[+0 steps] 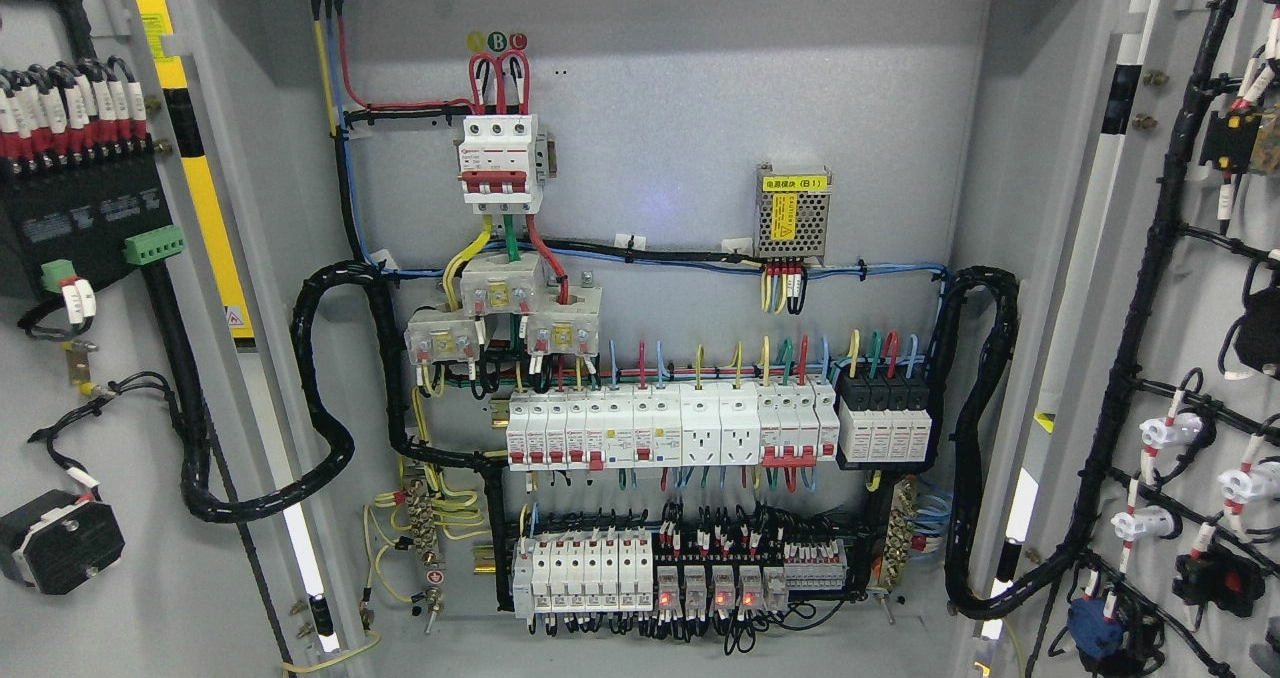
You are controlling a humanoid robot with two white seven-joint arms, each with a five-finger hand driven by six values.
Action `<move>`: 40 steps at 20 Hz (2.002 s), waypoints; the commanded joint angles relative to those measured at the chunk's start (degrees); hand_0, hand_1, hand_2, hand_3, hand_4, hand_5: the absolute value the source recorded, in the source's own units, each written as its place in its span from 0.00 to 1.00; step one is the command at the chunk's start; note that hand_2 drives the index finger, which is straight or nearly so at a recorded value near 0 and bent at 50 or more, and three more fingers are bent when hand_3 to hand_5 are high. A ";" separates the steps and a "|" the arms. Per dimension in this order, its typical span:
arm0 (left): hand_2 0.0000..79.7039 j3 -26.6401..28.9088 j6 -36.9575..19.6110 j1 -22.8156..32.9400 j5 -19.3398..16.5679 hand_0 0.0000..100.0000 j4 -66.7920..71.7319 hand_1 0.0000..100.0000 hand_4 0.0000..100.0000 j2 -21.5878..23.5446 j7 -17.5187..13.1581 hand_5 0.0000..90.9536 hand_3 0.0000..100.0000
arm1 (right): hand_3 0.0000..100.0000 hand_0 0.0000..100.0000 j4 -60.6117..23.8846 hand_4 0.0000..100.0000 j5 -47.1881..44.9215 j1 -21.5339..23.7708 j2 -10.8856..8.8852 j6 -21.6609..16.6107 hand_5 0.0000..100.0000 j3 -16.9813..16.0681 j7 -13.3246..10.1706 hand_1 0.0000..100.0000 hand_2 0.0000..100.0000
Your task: Open door with both hands
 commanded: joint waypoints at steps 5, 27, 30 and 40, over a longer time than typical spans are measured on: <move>0.00 3.03 0.16 -2.36 1.61 0.00 7.82 0.00 0.00 4.46 0.00 0.00 0.00 | 0.00 0.22 0.48 0.00 -2.67 0.88 0.93 0.06 0.00 -2.92 0.04 0.00 0.00; 0.00 3.65 0.25 -4.47 4.59 0.00 13.19 0.00 0.00 9.48 -1.49 0.00 0.00 | 0.00 0.22 1.01 0.00 -2.75 1.41 0.85 -0.11 0.00 -4.24 0.04 0.00 0.00; 0.00 3.65 0.25 -4.47 4.59 0.00 12.57 0.00 0.00 9.39 -1.49 0.00 0.00 | 0.00 0.22 0.93 0.00 -2.75 1.41 0.85 -0.11 0.00 -3.72 0.04 0.00 0.00; 0.00 3.47 1.30 -2.28 9.43 0.00 -0.33 0.00 0.00 8.95 -1.41 0.00 0.00 | 0.00 0.22 -0.04 0.00 -4.86 2.29 -0.12 -0.90 0.00 -2.75 0.04 0.00 0.00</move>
